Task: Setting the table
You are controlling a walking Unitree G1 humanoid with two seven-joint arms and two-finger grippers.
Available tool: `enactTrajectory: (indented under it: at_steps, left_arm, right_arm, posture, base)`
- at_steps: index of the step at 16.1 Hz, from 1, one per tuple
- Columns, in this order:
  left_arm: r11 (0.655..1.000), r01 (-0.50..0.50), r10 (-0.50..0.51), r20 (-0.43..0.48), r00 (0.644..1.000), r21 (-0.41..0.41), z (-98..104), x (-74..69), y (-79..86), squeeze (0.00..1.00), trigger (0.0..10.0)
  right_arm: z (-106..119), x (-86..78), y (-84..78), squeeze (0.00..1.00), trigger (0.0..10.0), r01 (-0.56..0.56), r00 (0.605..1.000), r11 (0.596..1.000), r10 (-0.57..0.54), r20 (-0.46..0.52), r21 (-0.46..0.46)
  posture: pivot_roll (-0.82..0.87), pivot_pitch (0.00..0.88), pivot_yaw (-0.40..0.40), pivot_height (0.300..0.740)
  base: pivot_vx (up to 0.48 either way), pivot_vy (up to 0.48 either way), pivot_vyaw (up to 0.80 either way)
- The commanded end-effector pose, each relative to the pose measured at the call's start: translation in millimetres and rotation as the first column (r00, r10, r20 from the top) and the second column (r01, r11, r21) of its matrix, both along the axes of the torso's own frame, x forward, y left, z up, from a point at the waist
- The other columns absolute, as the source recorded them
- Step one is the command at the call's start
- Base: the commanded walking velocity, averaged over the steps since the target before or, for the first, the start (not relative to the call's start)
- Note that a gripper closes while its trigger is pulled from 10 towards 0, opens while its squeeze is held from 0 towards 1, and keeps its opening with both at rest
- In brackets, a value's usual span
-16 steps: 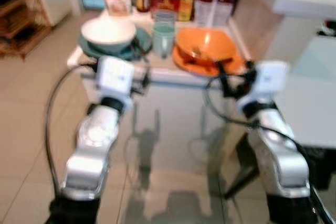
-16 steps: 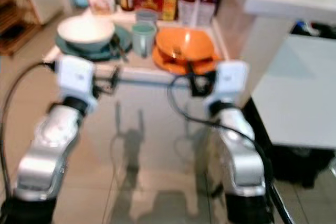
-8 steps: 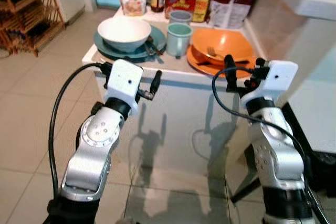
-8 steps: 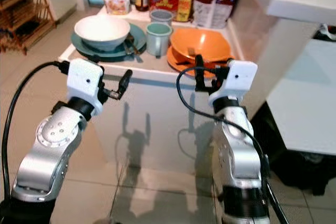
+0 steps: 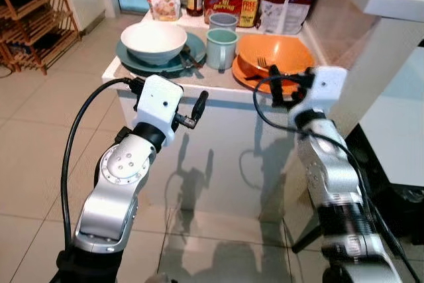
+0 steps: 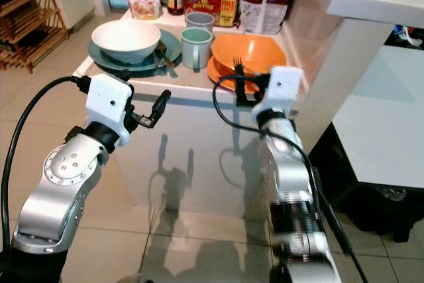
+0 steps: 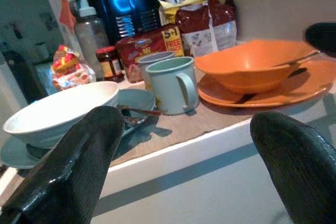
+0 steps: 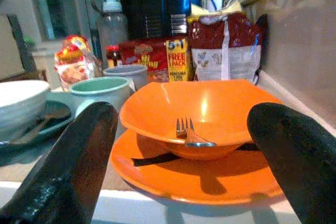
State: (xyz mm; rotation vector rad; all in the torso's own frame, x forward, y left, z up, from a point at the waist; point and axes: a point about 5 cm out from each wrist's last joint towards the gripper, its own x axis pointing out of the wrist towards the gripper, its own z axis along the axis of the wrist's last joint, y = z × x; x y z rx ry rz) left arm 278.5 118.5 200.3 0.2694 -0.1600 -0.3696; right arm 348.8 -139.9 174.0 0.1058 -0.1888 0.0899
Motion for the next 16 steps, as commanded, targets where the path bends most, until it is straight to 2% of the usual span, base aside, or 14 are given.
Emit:
enactTrajectory:
  at_steps: [1,2,3,5,9,14,15,16]
  left_arm:
    - [0.999,0.034,-0.034,0.007,0.999,0.005,2.9,-2.2,-5.7,0.0,10.0]
    - [0.999,0.04,-0.04,0.004,0.999,0.008,2.7,-2.0,-6.5,0.0,10.0]
    - [0.999,0.052,-0.052,-0.001,0.999,0.01,2.4,-2.4,-7.3,0.0,10.0]
    - [0.998,0.066,-0.066,-0.007,0.998,0.01,1.9,-3.1,-8.1,0.0,10.0]
    - [0.988,0.155,-0.155,-0.03,0.987,-0.002,-0.4,-9.5,-17.1,0.0,10.0]
    - [0.987,0.159,-0.159,-0.033,0.987,-0.001,-0.7,-9.5,-17.2,0.0,10.0]
    - [0.987,0.16,-0.159,-0.036,0.987,0.0,-1.1,-9.8,-16.7,0.0,10.0]
    - [0.987,0.16,-0.16,-0.039,0.986,0.002,-1.5,-9.8,-16.5,0.0,10.0]
  right_arm:
    - [2.2,3.2,-3.2,1.0,10.0,0.021,1.0,1.0,-0.021,0.012,-0.016]
    - [1.0,9.5,-0.4,0.65,10.0,0.02,1.0,1.0,-0.02,0.002,-0.024]
    - [-1.2,13.8,1.3,0.0,10.0,0.028,1.0,0.999,-0.028,-0.009,-0.029]
    - [-3.3,16.7,1.5,0.0,10.0,0.041,0.999,0.999,-0.041,-0.021,-0.023]
    - [-8.3,25.8,-2.9,0.0,10.0,0.08,0.996,0.997,-0.079,-0.044,0.02]
    - [-8.3,33.7,-6.9,0.0,10.0,0.072,0.996,0.997,-0.071,-0.057,0.007]
    - [-8.2,35.4,-7.0,0.0,8.6,0.064,0.996,0.998,-0.064,-0.058,0.007]
    - [-8.3,36.4,-6.8,0.0,4.8,0.059,0.996,0.998,-0.058,-0.061,0.01]
  posture:
    - [0.08,0.0,-0.043,0.74]
    - [0.08,0.0,-0.044,0.74]
    - [0.08,0.0,-0.044,0.74]
    - [0.08,0.0,-0.044,0.74]
    - [0.08,0.0,-0.047,0.74]
    - [0.09,0.0,-0.053,0.74]
    - [0.09,0.0,-0.053,0.74]
    - [0.09,0.0,-0.055,0.74]
  base:
    - [0.0,0.0,0.0]
    - [0.0,0.0,0.0]
    - [0.0,0.0,0.0]
    - [0.0,0.0,0.0]
    - [0.0,0.0,0.0]
    - [0.0,0.0,0.0]
    - [0.0,0.0,0.0]
    - [0.0,0.0,0.0]
